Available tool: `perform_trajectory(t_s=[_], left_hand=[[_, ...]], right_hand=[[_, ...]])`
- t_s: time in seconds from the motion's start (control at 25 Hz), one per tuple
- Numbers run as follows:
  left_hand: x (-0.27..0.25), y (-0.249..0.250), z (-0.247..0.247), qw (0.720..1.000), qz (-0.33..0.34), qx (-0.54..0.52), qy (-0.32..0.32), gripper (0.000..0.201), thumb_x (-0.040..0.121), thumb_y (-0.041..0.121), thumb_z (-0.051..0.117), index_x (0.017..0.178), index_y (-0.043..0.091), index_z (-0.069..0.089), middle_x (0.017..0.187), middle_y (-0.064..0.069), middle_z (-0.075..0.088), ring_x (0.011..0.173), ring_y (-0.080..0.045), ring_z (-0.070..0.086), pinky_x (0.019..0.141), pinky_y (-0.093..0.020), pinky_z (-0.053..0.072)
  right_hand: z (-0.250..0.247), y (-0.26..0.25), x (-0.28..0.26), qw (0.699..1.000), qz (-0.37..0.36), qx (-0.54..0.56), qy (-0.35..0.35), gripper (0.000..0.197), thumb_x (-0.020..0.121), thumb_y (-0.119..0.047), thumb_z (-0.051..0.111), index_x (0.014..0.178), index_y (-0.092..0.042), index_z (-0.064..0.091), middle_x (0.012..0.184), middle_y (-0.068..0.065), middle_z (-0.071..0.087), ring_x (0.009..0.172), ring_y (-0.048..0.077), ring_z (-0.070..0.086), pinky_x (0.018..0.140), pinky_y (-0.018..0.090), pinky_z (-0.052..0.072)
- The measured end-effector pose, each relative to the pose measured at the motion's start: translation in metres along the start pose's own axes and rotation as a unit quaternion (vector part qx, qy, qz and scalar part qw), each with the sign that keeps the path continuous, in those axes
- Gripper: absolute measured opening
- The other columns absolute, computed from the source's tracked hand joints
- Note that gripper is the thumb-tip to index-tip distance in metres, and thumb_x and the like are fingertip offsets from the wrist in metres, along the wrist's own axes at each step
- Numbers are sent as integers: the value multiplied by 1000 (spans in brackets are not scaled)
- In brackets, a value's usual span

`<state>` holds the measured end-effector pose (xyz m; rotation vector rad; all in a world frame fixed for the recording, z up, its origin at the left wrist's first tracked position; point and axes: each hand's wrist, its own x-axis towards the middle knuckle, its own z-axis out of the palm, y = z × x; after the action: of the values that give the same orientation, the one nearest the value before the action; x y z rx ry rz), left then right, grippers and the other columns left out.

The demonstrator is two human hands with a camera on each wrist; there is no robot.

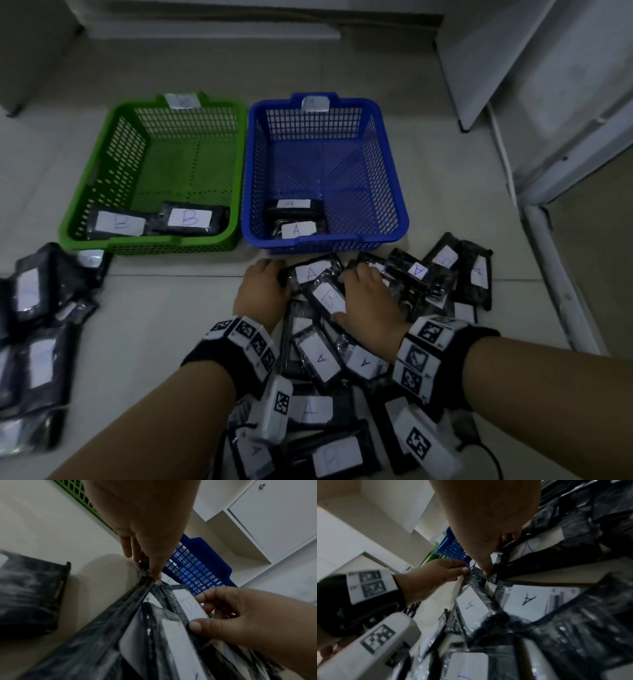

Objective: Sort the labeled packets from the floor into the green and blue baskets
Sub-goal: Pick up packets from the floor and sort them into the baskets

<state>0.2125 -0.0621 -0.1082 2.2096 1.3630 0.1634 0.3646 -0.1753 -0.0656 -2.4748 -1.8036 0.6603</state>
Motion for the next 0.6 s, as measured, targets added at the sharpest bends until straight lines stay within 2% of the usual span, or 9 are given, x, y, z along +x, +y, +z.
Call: perform_trajectory(t_s=[0.12,0.24,0.32,0.4,0.44,0.52,0.6], left_hand=[[-1,-1,4,1000,-9,8,-28,49,77,26,72,123,14,60,114,-15,54,108,-33,52,94,-35,42],[-10,-11,-20,995,-46,-72,-44,29,79,25,71,107,16,65,104,-8,58,97,-24,58,82,-23,40],[-18,-27,-45,987,-74,-138,-39,17,80,26,71,95,20,67,90,2,65,85,-14,61,69,-15,41],[-29,-48,-72,975,-91,-197,-49,9,79,22,73,86,24,67,78,9,67,75,-6,61,61,-4,42],[-35,-60,-85,960,-103,-255,-53,11,79,16,73,83,24,68,76,7,68,74,-9,63,62,-5,46],[-46,-78,-106,916,-131,-377,-41,18,79,5,72,85,22,69,81,-2,70,79,-20,66,66,-20,56],[-54,-91,-121,888,-143,-436,-19,23,79,-2,69,92,15,64,88,-10,70,83,-26,66,67,-30,60]], right_hand=[[-2,-6,2,994,21,108,-25,43,81,-25,67,113,-17,40,111,10,50,104,29,48,85,37,46],[-18,-17,-3,966,-17,257,-31,30,86,-20,60,106,-25,38,93,7,60,80,28,60,68,42,51],[-35,-34,0,943,-63,327,12,28,86,-17,59,108,-27,44,93,-1,62,78,22,61,66,37,50],[-50,-62,17,922,-94,373,44,34,86,-11,59,116,-25,51,100,-7,61,86,15,60,75,24,50],[-56,-79,31,917,-109,379,56,37,86,-8,57,120,-24,53,105,-5,60,90,13,60,78,22,51],[-64,-114,61,917,-129,371,69,42,87,-7,55,127,-23,53,117,3,58,93,20,61,80,34,55],[-70,-144,89,924,-113,361,66,39,89,-8,56,126,-22,52,111,4,59,79,23,64,72,39,57]])
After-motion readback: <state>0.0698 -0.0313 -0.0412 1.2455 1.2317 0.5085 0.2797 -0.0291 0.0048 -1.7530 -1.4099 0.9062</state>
